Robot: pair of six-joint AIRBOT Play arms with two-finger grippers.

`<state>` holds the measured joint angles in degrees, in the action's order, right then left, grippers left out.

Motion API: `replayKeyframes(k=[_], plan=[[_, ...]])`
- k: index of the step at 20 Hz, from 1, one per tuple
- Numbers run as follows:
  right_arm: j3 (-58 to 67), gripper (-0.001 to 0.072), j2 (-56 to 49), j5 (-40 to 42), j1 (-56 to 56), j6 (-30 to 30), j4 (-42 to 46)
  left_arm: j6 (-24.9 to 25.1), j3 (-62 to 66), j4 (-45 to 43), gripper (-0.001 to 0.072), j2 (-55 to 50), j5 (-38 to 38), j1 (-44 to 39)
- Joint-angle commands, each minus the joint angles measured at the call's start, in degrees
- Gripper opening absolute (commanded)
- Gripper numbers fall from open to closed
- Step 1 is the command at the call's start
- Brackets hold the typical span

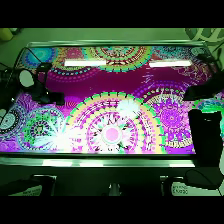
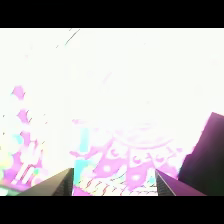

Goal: Fold the shirts.

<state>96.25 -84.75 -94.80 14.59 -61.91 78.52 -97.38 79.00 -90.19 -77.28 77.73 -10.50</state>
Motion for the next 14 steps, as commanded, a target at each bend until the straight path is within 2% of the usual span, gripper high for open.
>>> replayKeyframes(k=[1, 14], plan=[[-3.28, 0.0557, -0.15, -2.73, -5.18, -3.23, 4.39, -1.66, -5.07, -0.09, 0.061, 2.05, -2.6, -0.22], [-3.28, 0.0556, -0.13, -2.71, -5.16, -3.23, 4.66, -1.68, -4.55, -0.35, 0.0611, 1.84, -2.62, -0.26]])
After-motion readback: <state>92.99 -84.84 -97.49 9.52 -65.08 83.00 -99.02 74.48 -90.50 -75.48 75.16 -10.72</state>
